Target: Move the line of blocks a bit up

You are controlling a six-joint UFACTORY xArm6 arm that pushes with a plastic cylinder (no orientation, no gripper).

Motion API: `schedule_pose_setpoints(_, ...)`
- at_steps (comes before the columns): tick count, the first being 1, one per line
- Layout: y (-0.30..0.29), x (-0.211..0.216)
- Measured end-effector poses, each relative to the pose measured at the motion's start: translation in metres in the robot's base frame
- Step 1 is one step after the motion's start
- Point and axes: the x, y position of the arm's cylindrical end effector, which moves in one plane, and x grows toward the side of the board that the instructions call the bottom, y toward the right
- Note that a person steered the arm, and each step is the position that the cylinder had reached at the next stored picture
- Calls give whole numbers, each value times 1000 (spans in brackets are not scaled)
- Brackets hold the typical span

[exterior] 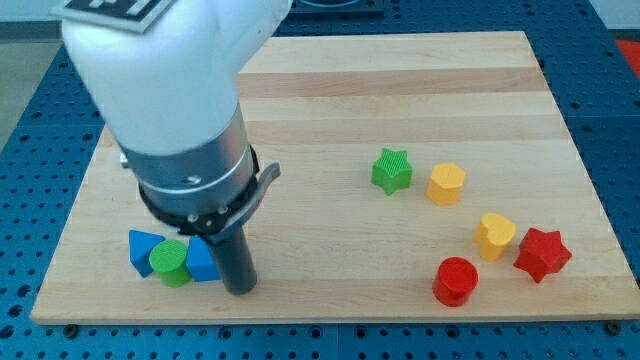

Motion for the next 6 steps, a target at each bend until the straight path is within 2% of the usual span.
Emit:
schedule_pose_setpoints(2, -5, 7)
schedule_pose_setpoints(4, -57, 7)
schedule_pose_setpoints(5, -63, 6)
schedule_pose_setpoints(6, -62, -12)
